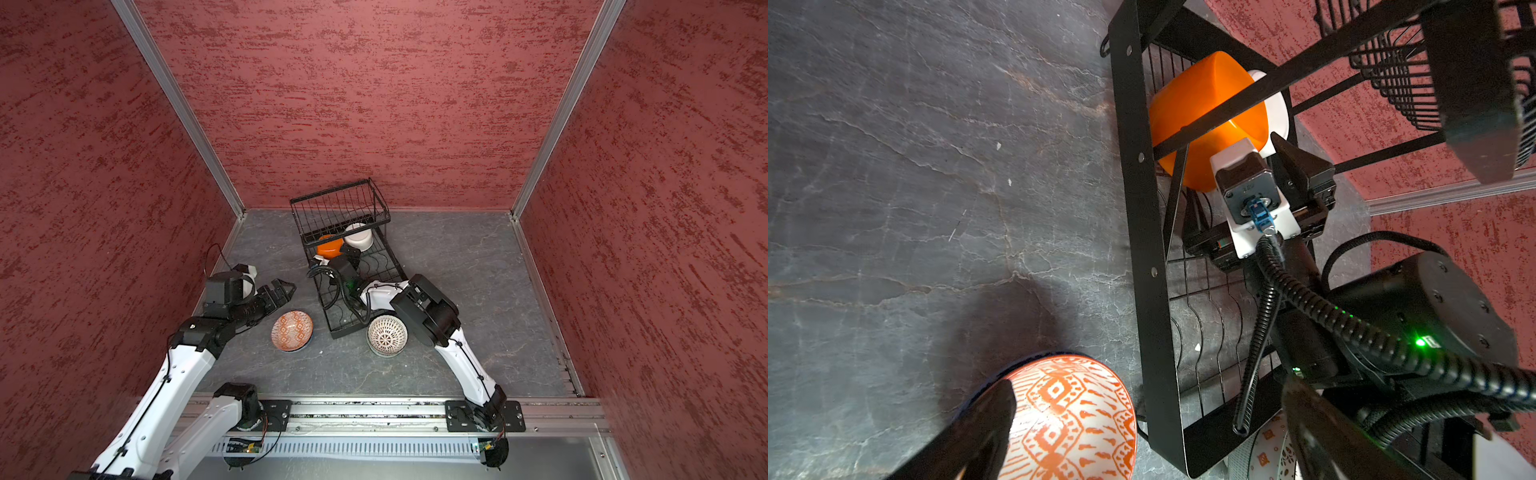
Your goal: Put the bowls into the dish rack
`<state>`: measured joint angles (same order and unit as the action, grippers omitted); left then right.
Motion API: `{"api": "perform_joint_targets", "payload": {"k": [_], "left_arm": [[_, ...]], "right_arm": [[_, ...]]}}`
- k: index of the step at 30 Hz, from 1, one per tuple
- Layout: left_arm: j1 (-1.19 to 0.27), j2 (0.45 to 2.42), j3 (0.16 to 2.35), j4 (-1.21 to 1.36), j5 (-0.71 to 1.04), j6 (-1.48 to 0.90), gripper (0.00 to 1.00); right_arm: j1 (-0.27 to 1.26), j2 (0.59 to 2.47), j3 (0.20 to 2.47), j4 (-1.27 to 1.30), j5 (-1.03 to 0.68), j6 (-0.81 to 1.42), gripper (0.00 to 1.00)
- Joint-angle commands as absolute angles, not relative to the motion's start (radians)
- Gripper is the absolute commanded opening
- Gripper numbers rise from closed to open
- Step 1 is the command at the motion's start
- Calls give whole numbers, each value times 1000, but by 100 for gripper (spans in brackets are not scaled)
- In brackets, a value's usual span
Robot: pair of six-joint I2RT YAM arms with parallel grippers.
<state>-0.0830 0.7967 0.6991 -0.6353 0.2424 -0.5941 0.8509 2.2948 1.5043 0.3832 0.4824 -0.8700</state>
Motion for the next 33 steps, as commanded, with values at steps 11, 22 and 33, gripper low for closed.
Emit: {"api": "perform_joint_targets", "payload": {"k": [11, 22, 33], "left_arm": [[-76, 789, 670, -626, 250, -582, 100], [-74, 804, 672, -609, 257, -580, 100], [-74, 803, 669, -612, 260, -580, 100]], "right_arm": [[827, 2237, 1549, 228, 391, -705, 99], [827, 2188, 1483, 228, 363, -704, 99], [822, 2260, 1544, 351, 478, -697, 98]]}}
